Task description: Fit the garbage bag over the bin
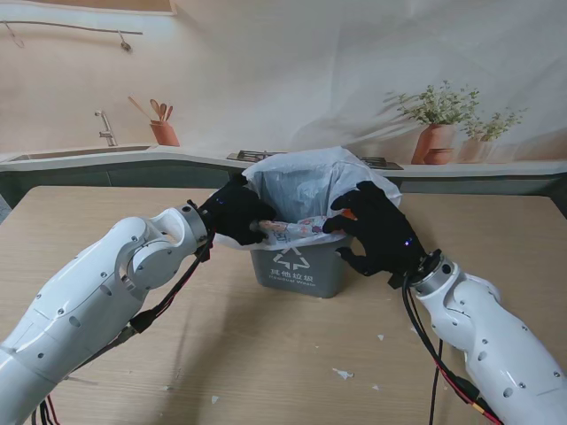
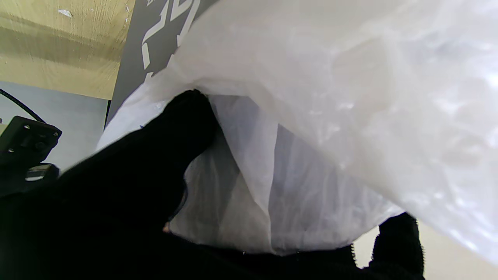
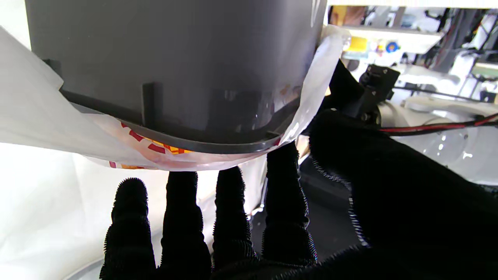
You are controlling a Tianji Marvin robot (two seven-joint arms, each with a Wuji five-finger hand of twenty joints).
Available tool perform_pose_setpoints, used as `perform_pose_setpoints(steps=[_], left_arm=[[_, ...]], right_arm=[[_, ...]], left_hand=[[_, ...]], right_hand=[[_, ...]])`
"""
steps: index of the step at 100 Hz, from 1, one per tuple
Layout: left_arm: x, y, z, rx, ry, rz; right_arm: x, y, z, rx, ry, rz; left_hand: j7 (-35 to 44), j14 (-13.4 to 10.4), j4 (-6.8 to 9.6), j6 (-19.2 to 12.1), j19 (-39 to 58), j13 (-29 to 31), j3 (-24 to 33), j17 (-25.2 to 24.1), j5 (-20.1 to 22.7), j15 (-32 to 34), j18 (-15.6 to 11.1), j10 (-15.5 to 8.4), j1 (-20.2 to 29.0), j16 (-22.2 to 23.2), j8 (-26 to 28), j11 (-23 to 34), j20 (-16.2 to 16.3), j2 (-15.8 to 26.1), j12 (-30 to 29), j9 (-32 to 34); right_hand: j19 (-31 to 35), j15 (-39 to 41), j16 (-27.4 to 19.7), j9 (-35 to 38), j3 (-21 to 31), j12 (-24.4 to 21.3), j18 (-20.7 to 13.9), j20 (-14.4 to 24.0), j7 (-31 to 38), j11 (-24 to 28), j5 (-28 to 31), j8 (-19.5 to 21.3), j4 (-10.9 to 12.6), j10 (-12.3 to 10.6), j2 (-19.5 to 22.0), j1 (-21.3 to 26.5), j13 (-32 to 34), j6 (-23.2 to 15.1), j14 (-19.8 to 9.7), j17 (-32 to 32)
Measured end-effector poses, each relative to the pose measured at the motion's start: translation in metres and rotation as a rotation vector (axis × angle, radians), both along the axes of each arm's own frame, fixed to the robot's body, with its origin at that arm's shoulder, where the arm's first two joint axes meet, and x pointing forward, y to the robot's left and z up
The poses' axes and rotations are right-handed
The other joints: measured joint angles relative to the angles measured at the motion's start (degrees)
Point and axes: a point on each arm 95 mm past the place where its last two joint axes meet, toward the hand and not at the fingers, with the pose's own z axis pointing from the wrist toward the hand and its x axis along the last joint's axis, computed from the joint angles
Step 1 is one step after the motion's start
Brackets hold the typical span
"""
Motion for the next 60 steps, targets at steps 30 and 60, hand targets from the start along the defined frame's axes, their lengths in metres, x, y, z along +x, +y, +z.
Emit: perform_pose_setpoints(steps=[30, 60], left_arm=[[0.0, -0.001, -0.001, -0.002, 0.004, -0.003], [0.001, -0.003, -0.001, -0.001, 0.006, 0.002]], right_arm=[[0.005, 0.003, 0.007, -0.011, -0.067, -0.006], [-0.008, -0.001, 0.014, -0.001, -0.094, -0.009]], left_hand=[[-0.1, -0.1, 0.0, 0.0, 0.0, 0.0, 0.0, 0.0, 0.0, 0.0, 0.2, 0.0, 0.0, 0.0, -0.6, 0.0, 0.0, 0.3, 0.0, 0.3], [-0.1, -0.1, 0.0, 0.0, 0.0, 0.0, 0.0, 0.0, 0.0, 0.5, 0.5, 0.0, 0.0, 0.0, 0.2, 0.0, 0.1, 0.3, 0.0, 0.3]], right_hand=[[0.0, 4.9, 2.2, 13.1, 1.7, 2.0, 0.8, -3.3, 9.9, 3.7, 7.9, -7.0, -5.3, 0.7, -6.0, 9.4, 8.0, -1.5, 1.2, 6.0], [1.5, 8.9, 4.4, 18.1, 4.0, 2.1, 0.9, -5.0, 17.1, 7.9, 10.7, -1.5, -5.4, 0.7, -3.6, 10.3, 11.4, 1.6, 1.3, 8.2]])
